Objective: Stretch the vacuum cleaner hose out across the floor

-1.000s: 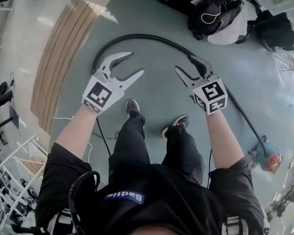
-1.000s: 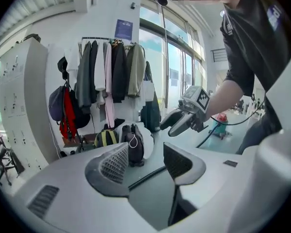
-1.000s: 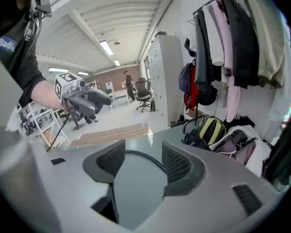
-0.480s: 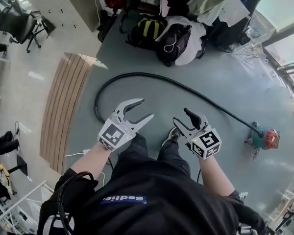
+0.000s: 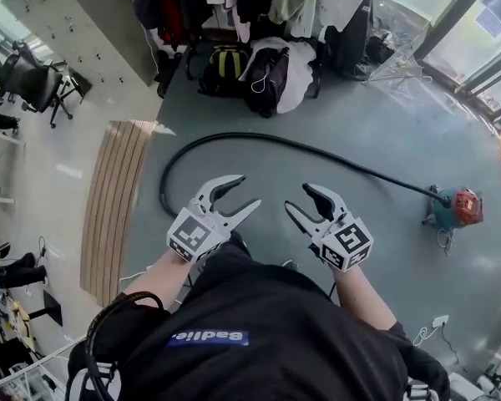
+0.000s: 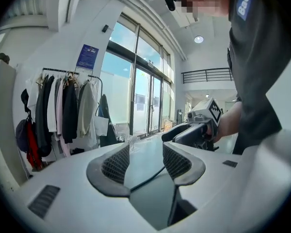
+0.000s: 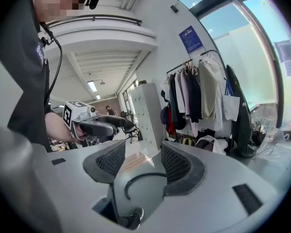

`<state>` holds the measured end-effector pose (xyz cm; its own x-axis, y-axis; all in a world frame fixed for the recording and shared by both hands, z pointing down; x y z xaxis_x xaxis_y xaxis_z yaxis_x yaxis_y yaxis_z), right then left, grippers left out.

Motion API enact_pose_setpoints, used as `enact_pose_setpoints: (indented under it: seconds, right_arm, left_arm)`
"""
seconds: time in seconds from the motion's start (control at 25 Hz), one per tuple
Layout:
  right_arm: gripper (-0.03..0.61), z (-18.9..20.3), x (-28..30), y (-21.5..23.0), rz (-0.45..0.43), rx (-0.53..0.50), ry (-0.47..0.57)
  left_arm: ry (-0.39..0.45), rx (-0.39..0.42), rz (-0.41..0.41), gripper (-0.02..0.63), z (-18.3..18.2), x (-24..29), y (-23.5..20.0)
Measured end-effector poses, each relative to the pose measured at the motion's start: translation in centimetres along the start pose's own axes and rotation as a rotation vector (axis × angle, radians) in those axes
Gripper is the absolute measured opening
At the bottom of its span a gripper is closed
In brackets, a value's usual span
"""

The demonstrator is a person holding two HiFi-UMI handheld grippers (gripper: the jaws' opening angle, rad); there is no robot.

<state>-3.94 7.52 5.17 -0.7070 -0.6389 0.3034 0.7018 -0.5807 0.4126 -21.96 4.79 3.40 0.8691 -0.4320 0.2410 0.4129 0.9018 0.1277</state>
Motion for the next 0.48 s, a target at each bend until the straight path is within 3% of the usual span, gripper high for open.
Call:
enact_pose_setpoints:
  seconds: [0.12, 0.32, 0.48]
  right_arm:
    - [0.236, 1.7, -6.0, 0.6, -0.045, 0.004, 0.011]
    - [0.233, 4.4, -14.3, -0.5, -0.053, 0.029, 0.035]
    - [0.154, 4.4, -16.4, -3.3, -0.073, 0.052, 0.079]
  left_arm:
    - [0.006, -0.058, -0.024, 0.224, -1.6, 1.8, 6.2]
    - [0.013, -0.098, 0.061, 0.207, -3.6, 4.3, 14.0]
    - [0.063, -0.128, 0.102, 0.151, -5.5, 3.5, 16.9]
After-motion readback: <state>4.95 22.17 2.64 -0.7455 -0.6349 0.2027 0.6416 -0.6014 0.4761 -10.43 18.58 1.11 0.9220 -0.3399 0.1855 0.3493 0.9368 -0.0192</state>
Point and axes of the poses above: the fingertips, and each gripper's own axes: x forward along the fingers, y to its right, z out of its underside, the point moved 6 cm from there along -x, backward along the fingers, and after that the axes turned 10 degrees about x, right-handed, at the moved point
